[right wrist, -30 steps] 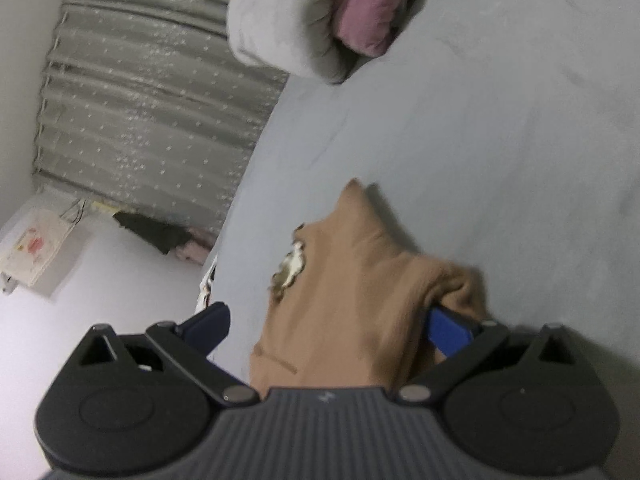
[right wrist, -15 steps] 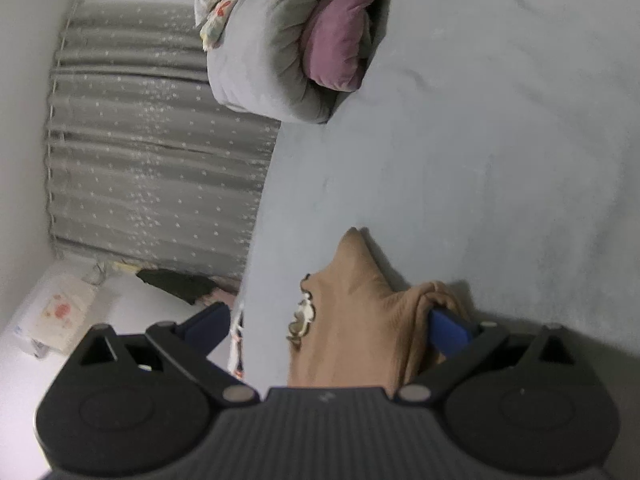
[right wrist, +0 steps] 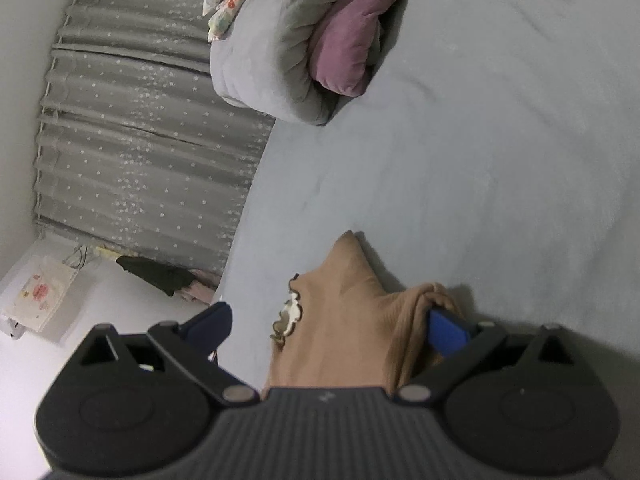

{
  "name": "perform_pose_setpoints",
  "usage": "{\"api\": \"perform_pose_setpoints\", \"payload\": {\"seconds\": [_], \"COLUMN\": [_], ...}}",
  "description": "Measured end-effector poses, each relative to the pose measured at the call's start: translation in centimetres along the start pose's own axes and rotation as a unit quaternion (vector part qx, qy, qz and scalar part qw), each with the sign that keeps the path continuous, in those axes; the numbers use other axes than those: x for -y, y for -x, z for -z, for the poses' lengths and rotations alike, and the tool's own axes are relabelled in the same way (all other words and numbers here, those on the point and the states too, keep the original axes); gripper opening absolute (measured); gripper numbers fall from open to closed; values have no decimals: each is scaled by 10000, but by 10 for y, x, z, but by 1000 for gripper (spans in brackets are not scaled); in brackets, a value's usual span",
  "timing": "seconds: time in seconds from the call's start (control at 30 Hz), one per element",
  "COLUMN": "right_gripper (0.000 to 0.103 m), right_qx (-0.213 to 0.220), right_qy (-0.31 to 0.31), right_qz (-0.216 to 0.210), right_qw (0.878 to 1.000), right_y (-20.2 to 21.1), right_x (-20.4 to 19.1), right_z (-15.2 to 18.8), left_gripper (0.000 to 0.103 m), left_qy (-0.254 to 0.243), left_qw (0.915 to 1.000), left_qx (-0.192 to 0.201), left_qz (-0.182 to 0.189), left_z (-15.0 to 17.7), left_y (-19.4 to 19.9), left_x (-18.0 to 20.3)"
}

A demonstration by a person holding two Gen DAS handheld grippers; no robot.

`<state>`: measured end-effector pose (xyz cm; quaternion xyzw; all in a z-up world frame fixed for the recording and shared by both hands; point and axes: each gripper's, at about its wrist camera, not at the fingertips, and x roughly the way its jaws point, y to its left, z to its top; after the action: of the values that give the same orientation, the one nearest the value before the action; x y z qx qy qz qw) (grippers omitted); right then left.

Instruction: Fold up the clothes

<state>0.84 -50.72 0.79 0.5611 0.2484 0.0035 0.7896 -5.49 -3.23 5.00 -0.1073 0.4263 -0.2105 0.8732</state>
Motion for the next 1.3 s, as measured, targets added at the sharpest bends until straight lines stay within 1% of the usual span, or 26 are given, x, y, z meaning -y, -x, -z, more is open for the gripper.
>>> {"api": "perform_pose_setpoints", "payload": {"seconds": [0.07,0.17,0.23,0.3,0.33,0.37,0.4,0.43,0.5,0.53,0.63,0.7,0.8,0.87,0.93,1.0,1.03,1.07,1.1,1.13,1.23,1.3], "right_gripper": [97,97,97,97,101,103,103,103,103,103,103,103,103,103,103,91,60,24,19,17,15,14], "right_qx": [-158,-354,-438,-424,-274,2,284,458,694,715,609,531,261,-53,-302,-349,-312,-298,-319,-351,-350,-194], "right_qy": [55,24,-123,-213,-121,135,479,731,1100,1187,1275,1506,1971,2231,2471,2585,2621,2643,2679,2724,2930,3010], "right_qz": [102,46,-21,55,257,645,1061,1327,1708,1757,1654,1628,1539,1473,1469,1529,1655,1756,1768,1743,1731,1744], "right_qw": [9998,9994,9990,9989,9992,9978,9928,9874,9767,9746,9761,9737,9679,9636,9573,9532,9502,9478,9466,9456,9397,9374], "right_y": [5,10,17,23,28,36,44,49,57,59,58,52,37,24,13,9,8,7,7,8,10,17], "right_x": [2,4,9,11,9,5,0,-4,-8,-9,-12,-18,-29,-33,-34,-35,-36,-37,-37,-38,-43,-50], "right_z": [-2,-7,-11,-14,-15,-18,-21,-24,-29,-29,-26,-21,-10,-2,8,16,19,20,21,22,25,26], "left_gripper": [11,12,12,12,12,12,13,13,13,13,14,16,17,18,18,19,19,19,19,19,19,19], "left_qy": [115,279,259,217,246,277,323,366,471,514,683,730,759,799,903,1049,1142,1162,1181,1197,1186,1252], "left_qw": [9999,9996,9996,9996,9994,9992,9990,9988,9982,9976,9946,9937,9944,9947,9938,9927,9919,9917,9916,9915,9911,9900], "left_qx": [87,108,98,94,116,140,173,185,228,277,516,579,462,394,377,371,365,357,350,342,352,392], "left_qz": [-32,23,-56,-182,-212,-240,-252,-254,-298,-365,-586,-630,-564,-507,-523,-467,-423,-410,-398,-389,-484,-516], "left_z": [-5,-8,-8,-8,-8,-9,-10,-10,-12,-14,-21,-25,-26,-28,-31,-33,-34,-34,-35,-35,-36,-38], "left_y": [6,10,11,11,13,14,16,17,18,18,22,17,4,-6,-14,-17,-20,-21,-22,-23,-24,-23], "left_x": [-10,-21,-23,-26,-28,-31,-33,-35,-39,-40,-47,-48,-46,-45,-45,-46,-46,-46,-45,-45,-48,-53]}}
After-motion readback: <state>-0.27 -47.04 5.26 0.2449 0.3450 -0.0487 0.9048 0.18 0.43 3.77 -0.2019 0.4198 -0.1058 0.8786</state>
